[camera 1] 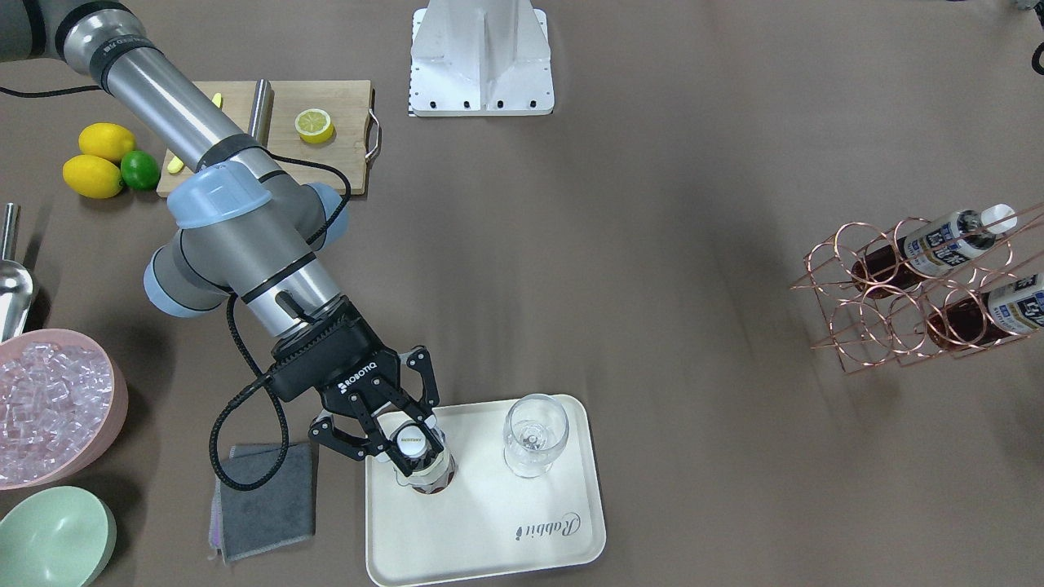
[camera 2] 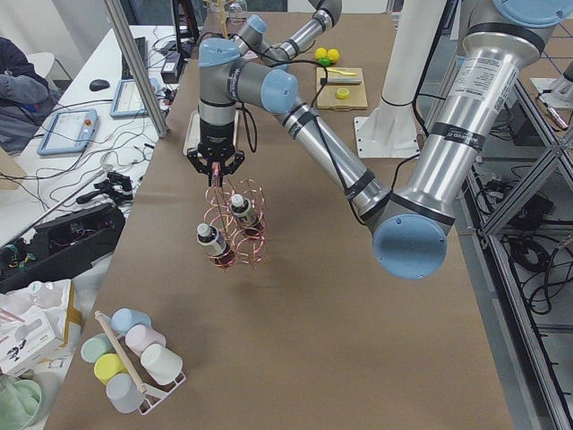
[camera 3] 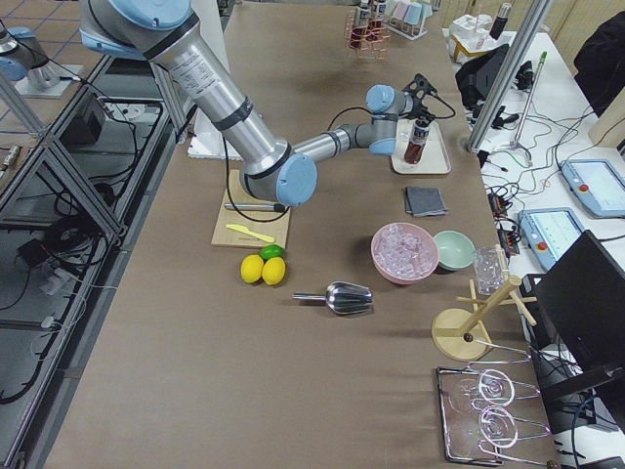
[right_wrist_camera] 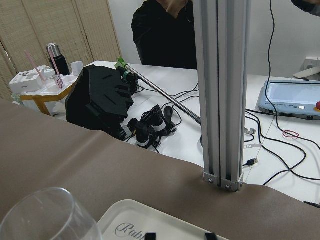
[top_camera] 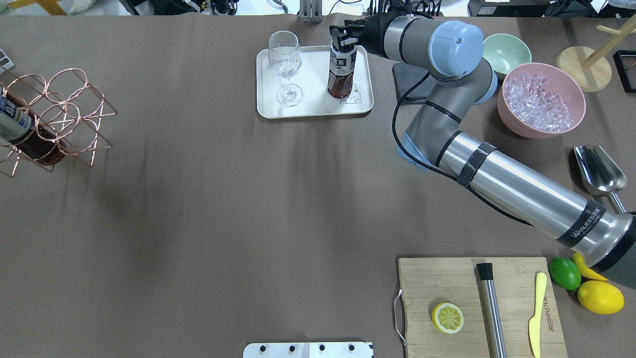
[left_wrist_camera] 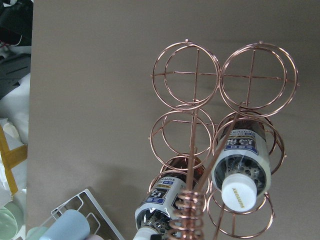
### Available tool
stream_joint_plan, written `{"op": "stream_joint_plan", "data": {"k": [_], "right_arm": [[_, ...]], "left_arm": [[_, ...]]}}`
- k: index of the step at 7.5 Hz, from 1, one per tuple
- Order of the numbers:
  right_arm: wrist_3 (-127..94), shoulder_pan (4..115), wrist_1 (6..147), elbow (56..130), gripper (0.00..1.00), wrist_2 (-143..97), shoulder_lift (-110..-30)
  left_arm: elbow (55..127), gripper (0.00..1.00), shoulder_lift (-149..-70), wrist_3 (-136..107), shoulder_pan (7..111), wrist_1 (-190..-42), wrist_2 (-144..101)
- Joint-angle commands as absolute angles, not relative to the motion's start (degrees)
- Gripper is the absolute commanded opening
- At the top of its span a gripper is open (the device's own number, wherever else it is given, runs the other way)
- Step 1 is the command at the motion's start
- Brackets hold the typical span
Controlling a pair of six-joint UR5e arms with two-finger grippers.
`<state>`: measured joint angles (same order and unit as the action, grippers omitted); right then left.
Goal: Take tea from basket to plate
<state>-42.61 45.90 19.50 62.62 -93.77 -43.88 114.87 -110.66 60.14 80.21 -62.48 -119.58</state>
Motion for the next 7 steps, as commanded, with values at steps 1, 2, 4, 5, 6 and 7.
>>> {"op": "stream_joint_plan", "data": {"k": [1, 2, 4, 5, 6, 7], "right_arm": [[-42.7, 45.9, 19.5, 62.9, 0.99, -93.8, -43.9], [-42.9, 46.0, 19.5, 63.4, 0.99, -93.9, -43.9], [-43.4, 46.1, 20.8, 66.9, 0.99, -94.0, -44.8], [-43.3, 46.6, 26.8, 74.6, 0.99, -94.5, -48.4], [-42.8, 46.8, 35.2, 84.6, 0.99, -94.9, -53.1], [-42.1, 47.0, 38.8, 91.6, 0.99, -95.1, -58.0]], "left_arm": [[115.1, 0.00, -107.9, 60.2, 80.3, -63.0, -117.3], [115.0, 0.00, -107.4, 60.6, 80.3, -63.2, -117.3], [114.8, 0.00, -105.8, 63.7, 80.0, -65.5, -116.5], [114.4, 0.00, -104.3, 65.4, 79.8, -67.3, -116.2], [113.2, 0.00, -104.0, 67.2, 79.8, -68.6, -116.2], [111.9, 0.00, -104.0, 68.5, 79.8, -70.5, -116.1]]}}
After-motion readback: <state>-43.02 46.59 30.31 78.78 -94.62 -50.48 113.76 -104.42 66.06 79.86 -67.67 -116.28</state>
